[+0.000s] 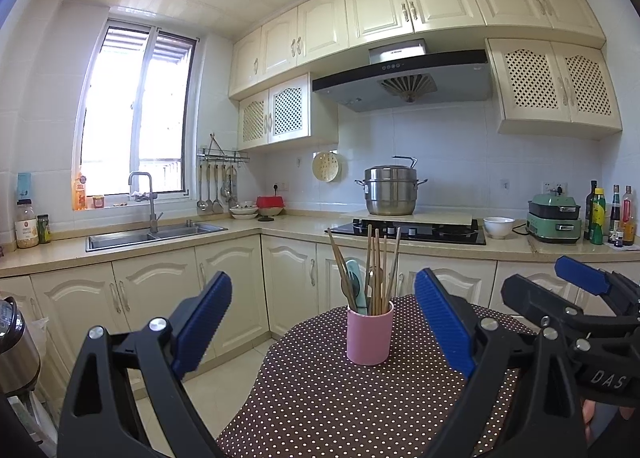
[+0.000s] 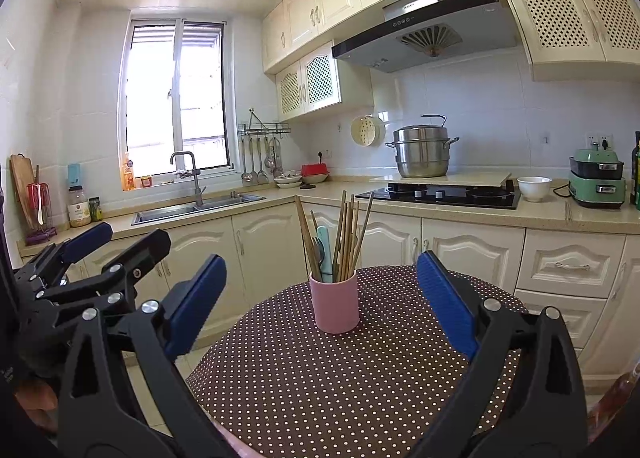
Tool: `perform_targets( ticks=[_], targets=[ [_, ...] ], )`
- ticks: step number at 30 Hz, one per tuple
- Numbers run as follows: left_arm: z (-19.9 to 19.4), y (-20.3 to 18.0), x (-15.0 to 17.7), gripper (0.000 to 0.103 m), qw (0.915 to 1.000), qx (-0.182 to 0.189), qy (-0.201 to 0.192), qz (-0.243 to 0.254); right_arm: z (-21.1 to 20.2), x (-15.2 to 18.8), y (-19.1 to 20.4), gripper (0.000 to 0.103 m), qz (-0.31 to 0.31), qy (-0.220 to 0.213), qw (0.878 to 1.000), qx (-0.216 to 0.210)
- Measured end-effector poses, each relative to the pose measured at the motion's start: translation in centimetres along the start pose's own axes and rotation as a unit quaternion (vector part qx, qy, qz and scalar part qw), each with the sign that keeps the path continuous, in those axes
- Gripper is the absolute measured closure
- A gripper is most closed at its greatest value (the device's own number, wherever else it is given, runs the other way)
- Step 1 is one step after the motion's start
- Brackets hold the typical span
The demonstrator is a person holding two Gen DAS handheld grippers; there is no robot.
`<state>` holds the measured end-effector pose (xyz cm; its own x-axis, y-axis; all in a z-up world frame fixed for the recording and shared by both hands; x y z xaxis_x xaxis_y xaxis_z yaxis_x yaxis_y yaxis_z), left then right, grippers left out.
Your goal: Organize utensils
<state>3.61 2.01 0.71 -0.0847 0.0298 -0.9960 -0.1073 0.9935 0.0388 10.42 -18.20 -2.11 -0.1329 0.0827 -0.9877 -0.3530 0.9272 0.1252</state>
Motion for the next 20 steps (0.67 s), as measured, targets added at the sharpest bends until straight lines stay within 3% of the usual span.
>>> perform_targets(
  ticks=[14, 20],
  targets=[
    [5.3, -1.8, 1.0, 0.012, 0.9996, -0.002, 0.028, 0.01, 4.2, 0.7, -3.1, 0.009, 0.024, 0.024, 0.999, -0.001],
    [9.4, -3.2, 2.7, 0.012, 0.9972, 0.002, 0.071, 0.022, 7.5, 2.2, -5.3, 0.009, 0.043, 0.059, 0.997, -0.001]
  ],
)
Point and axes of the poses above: each gripper's, at about its wrist camera, not at the fingertips, and z roughly the way its jaws point, y to its left, x to its underside, the point moved 2 cm from there along z, roughly the way its jaws point, and after that the axes turned 6 degrees about -x, right-handed, at the moved point
